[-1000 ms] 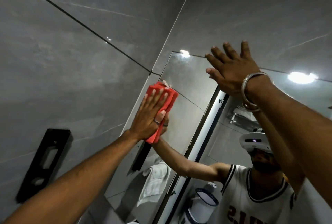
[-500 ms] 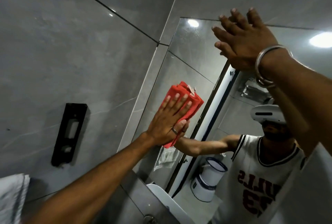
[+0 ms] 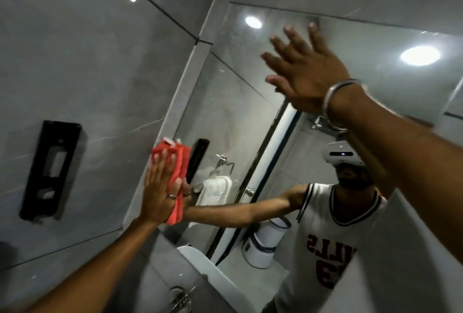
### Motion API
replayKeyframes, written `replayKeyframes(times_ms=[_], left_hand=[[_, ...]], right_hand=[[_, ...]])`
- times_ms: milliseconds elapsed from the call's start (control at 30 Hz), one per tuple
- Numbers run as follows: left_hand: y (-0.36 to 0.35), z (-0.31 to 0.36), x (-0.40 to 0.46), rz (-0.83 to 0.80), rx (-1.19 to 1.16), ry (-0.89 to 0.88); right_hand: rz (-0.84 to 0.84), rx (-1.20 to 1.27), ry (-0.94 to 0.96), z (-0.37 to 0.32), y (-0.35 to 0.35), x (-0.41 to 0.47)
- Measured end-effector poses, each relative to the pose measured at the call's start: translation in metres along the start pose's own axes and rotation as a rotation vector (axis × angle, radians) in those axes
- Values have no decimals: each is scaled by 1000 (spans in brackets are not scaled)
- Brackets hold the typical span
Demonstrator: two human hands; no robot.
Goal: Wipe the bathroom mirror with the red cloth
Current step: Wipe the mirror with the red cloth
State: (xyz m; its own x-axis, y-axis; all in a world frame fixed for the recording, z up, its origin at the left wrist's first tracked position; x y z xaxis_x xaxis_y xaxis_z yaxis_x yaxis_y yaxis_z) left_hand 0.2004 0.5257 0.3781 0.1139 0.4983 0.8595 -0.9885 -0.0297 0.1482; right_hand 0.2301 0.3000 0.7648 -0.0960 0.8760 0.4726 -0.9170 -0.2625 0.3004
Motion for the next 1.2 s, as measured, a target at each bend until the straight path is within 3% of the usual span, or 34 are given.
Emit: replayKeyframes(times_ms=[233, 533, 733, 900, 1033, 1200], left_hand=[[10, 7, -30, -34, -74, 247], [2, 25, -91, -66, -107, 408], [-5, 47, -83, -89, -140, 260], [-4, 98, -63, 93, -189, 88], [-13, 125, -24, -80, -28, -89], [-13, 200, 45, -38, 55, -200]], right_hand=[[-114, 82, 185, -39, -13, -37], [-137, 57, 236, -47, -18, -81], [-146, 29, 205, -34, -26, -97], [-121, 3, 196, -15, -22, -115], [-137, -24, 176, -6, -19, -129], [-106, -46, 121, 0, -12, -141]])
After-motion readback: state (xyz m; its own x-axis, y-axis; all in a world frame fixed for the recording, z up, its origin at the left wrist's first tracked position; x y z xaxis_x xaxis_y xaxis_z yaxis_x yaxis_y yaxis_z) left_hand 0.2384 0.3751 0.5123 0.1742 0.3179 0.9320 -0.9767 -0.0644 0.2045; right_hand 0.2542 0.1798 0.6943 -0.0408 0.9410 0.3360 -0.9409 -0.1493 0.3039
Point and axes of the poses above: each hand's wrist, its own x-axis towards the middle knuckle, its own y-axis out of the back of the hand, z = x × y, the point moved 5 cm from there along x, towards the middle knuckle, and after that the axes turned 5 degrees about x, right-handed, at the moved point
